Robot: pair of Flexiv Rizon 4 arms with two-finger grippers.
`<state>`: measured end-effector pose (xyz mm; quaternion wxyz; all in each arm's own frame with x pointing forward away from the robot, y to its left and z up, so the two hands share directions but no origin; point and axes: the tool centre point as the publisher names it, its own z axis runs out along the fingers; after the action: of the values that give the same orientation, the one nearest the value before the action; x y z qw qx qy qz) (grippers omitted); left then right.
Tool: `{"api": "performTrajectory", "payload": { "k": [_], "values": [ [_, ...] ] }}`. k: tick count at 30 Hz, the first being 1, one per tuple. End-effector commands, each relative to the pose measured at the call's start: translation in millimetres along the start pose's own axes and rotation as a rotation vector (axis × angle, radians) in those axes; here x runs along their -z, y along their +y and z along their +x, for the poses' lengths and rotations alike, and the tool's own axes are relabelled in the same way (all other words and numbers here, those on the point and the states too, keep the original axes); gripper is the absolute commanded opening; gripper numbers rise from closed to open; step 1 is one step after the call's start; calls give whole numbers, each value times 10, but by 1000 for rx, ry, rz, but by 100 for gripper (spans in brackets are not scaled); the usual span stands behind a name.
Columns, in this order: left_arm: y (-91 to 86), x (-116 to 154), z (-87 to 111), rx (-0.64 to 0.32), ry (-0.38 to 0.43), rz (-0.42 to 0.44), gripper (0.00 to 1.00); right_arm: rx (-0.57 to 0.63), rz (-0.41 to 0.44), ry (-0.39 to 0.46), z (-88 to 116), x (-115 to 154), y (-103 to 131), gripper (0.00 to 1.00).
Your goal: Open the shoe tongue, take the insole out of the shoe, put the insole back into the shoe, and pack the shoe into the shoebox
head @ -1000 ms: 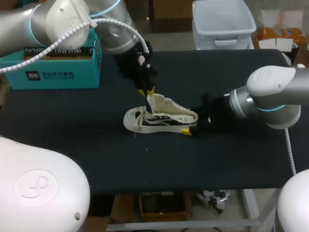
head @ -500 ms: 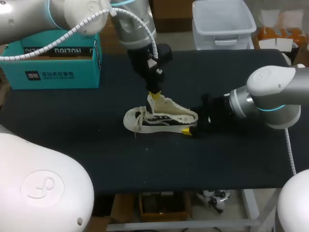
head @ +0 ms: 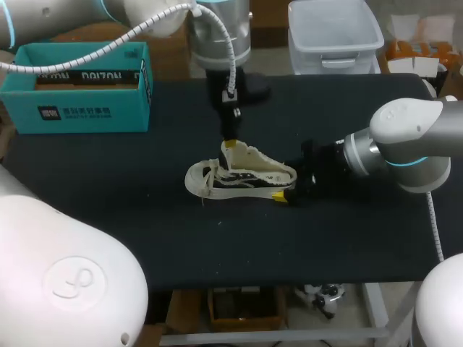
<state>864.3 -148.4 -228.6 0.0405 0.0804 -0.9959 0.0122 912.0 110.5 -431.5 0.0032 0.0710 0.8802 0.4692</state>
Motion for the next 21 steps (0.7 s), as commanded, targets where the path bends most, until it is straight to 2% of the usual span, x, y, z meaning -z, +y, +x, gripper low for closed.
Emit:
{"api": "performTrajectory", "payload": {
  "k": [1, 7, 13, 21],
  "values": [
    [-103, -40, -29, -256, -61, -175, 0, -1, -3, 2, -7, 9, -47, 0],
    [-198, -259, -145, -289, -87, -144, 0, -1, -3, 2, -7, 9, -47, 0],
    [-222, -426, -272, -303, -104, -67, 0, -1, -3, 2, -7, 9, -47, 0],
    [-283, -586, -317, -342, -145, -8, 0, -1, -3, 2, -7, 9, -47, 0]
  ]
}}
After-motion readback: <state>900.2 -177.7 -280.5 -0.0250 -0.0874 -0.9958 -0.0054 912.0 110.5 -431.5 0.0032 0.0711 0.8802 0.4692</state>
